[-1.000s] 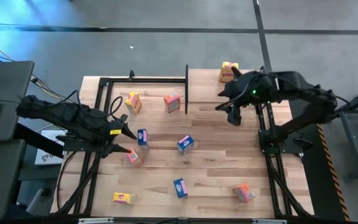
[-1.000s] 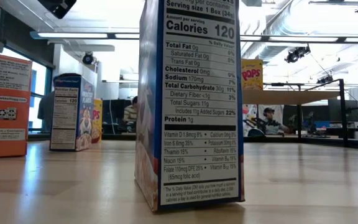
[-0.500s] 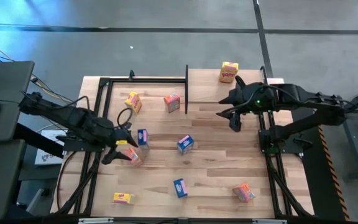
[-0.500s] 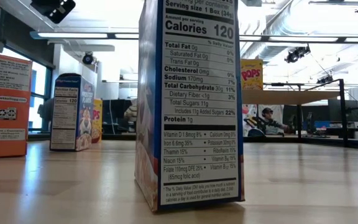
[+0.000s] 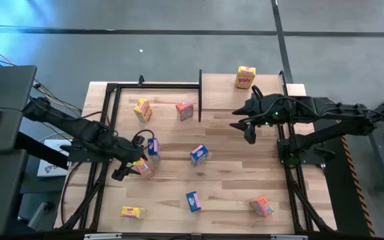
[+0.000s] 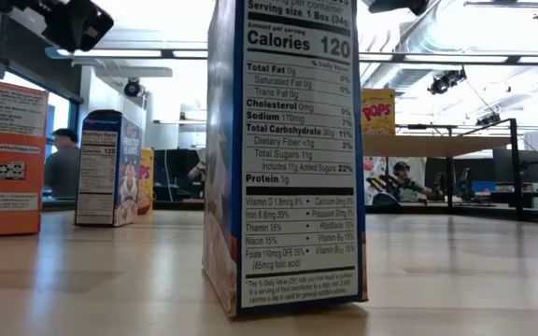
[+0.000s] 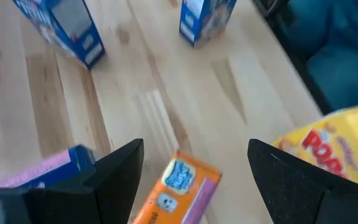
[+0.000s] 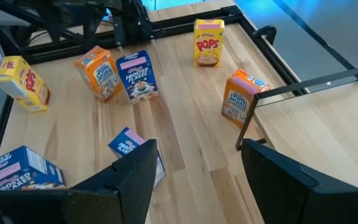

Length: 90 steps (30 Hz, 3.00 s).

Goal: Stack cereal on shelf
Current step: Put the left orange cereal box on the shelf

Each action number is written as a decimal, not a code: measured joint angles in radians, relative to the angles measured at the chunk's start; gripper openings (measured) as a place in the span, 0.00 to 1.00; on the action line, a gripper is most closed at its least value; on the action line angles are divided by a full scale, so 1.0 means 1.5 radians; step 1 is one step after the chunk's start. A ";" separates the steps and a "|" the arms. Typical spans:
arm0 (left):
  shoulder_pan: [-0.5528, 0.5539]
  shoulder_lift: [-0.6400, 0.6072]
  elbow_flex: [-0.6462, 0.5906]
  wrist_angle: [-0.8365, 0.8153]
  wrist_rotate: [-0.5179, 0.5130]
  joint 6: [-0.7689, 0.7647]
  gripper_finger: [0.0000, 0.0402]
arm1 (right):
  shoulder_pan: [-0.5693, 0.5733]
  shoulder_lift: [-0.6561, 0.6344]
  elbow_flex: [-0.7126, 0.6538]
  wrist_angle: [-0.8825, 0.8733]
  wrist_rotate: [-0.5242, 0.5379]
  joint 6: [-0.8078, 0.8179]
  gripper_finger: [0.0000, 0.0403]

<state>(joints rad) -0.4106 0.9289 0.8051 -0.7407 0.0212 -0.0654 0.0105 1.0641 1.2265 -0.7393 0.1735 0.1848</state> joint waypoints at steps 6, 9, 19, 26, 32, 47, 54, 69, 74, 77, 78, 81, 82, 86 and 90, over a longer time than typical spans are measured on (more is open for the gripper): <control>-0.003 0.033 0.000 -0.015 0.000 0.005 0.69 | 0.000 0.000 -0.003 0.003 -0.004 -0.001 0.56; -0.003 0.046 0.000 -0.029 0.000 0.005 0.69 | 0.000 0.000 -0.003 0.003 -0.007 -0.001 0.56; -0.003 0.082 0.000 -0.051 -0.002 -0.006 0.69 | 0.000 0.000 -0.003 0.003 -0.022 -0.005 0.56; -0.002 0.104 0.000 -0.082 -0.004 -0.006 0.69 | 0.000 0.000 -0.003 0.003 -0.023 -0.006 0.56; -0.002 0.132 0.000 -0.088 -0.012 -0.006 0.69 | 0.000 0.000 -0.003 0.003 -0.023 -0.006 0.56; -0.002 0.186 0.000 -0.087 -0.035 -0.014 0.62 | 0.000 0.000 -0.003 0.002 -0.023 -0.006 0.56; -0.002 0.187 0.000 -0.087 -0.035 -0.030 0.52 | 0.000 0.000 -0.003 0.002 -0.023 -0.006 0.56; -0.003 0.187 0.049 -0.087 -0.017 -0.060 0.39 | 0.000 0.000 -0.003 0.002 -0.023 -0.006 0.56; -0.002 0.186 0.084 -0.088 -0.017 -0.074 0.38 | 0.000 0.000 -0.003 0.002 -0.023 -0.006 0.56; -0.002 0.186 0.110 -0.087 -0.017 -0.078 0.38 | 0.000 0.000 -0.003 0.002 -0.023 -0.006 0.56; -0.002 0.186 0.119 -0.087 -0.017 -0.078 0.38 | 0.000 0.000 -0.003 0.002 -0.023 -0.006 0.56; 0.003 0.186 0.153 -0.087 -0.017 -0.078 0.38 | 0.000 0.000 -0.003 0.002 -0.027 -0.006 0.56; 0.007 0.186 0.165 -0.086 -0.016 -0.078 0.38 | 0.000 0.000 -0.003 0.002 -0.030 -0.006 0.56; 0.030 0.186 0.216 -0.086 -0.047 -0.077 0.38 | 0.000 0.000 -0.003 0.002 -0.035 -0.006 0.56; 0.068 0.186 0.265 -0.087 -0.080 -0.031 0.38 | 0.000 0.000 -0.003 0.002 -0.035 -0.010 0.56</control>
<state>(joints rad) -0.3086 1.2079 1.2024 -0.8706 -0.0987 -0.1121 0.0101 1.0645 1.2213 -0.7357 0.1207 0.1701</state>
